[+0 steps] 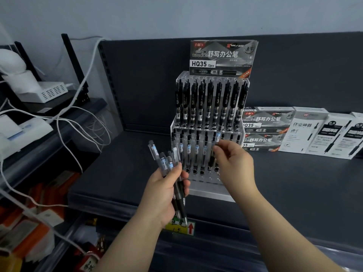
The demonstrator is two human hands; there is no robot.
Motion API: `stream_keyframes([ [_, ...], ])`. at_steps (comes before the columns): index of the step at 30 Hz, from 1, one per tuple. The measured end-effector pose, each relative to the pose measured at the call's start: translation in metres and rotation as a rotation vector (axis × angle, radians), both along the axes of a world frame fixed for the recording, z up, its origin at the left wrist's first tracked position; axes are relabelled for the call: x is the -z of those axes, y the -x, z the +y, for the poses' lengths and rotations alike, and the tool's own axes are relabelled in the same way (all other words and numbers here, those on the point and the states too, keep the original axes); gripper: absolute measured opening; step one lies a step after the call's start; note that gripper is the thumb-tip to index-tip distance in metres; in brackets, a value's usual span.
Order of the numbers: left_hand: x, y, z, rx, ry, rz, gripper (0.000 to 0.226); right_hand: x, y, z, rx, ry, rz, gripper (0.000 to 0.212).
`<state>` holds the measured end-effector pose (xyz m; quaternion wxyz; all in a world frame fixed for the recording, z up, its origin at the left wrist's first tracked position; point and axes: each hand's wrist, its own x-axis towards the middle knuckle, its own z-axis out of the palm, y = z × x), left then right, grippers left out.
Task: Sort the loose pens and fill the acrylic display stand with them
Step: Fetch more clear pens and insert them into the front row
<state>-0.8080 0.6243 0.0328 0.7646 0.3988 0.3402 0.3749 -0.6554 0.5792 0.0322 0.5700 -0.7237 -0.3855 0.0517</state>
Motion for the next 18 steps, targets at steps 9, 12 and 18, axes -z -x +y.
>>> stream_keyframes([
  [9,0.0,0.002,0.0,-0.016,-0.022,0.025,0.007,0.015,0.001,0.003,-0.028,0.213,-0.145,0.021],
  [12,0.0,0.004,-0.001,-0.02,-0.039,0.029,0.006,0.015,0.001,0.003,-0.022,0.246,-0.204,0.02],
  [18,0.0,0.001,-0.005,-0.005,-0.061,0.037,0.007,0.015,0.002,0.0,0.023,0.224,-0.197,0.019],
])
